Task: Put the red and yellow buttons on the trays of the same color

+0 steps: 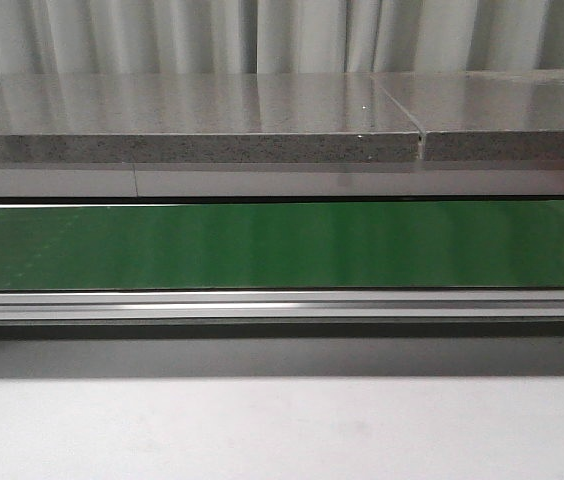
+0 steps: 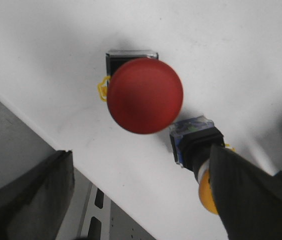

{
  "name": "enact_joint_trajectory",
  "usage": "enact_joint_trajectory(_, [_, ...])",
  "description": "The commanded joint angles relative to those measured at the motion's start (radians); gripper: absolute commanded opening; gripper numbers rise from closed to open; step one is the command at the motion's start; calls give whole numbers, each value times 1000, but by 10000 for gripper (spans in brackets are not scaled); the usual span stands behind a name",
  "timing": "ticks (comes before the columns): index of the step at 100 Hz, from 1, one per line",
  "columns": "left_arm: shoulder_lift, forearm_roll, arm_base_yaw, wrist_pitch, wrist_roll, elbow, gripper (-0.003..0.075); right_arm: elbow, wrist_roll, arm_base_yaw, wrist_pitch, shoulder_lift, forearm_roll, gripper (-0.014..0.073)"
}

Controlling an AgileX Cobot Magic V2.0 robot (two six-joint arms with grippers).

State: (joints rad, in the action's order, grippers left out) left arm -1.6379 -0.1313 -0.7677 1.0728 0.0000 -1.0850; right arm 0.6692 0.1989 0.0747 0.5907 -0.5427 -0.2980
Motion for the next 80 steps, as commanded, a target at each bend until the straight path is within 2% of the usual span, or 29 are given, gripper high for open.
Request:
enact_joint_trajectory(1, [7,-1,-3,-53,-10,-31,543,25,8,-1,-67,-1,-21,-67])
enact_joint_trajectory(19, [-19,-1,-3,-144,-10,-31,520,25,8,-1,-67,-1,-21,-67])
enact_joint_trajectory(26, [-30,-1,-3,-156,-10,-31,459,25,8,-1,-67,-1,-21,-67])
enact_joint_trajectory(43, [-47,-1,-3,-199,-7,-31,249,25,8,-1,-67,-1,-21,-67])
enact_joint_trajectory(54, [-45,-1,-1,-216,21,-31,171,25,8,-1,-67,-1,-21,-67])
enact_joint_trajectory(80, [14,-29,19,-262,45,-31,158,25,8,-1,-67,-1,-21,-67])
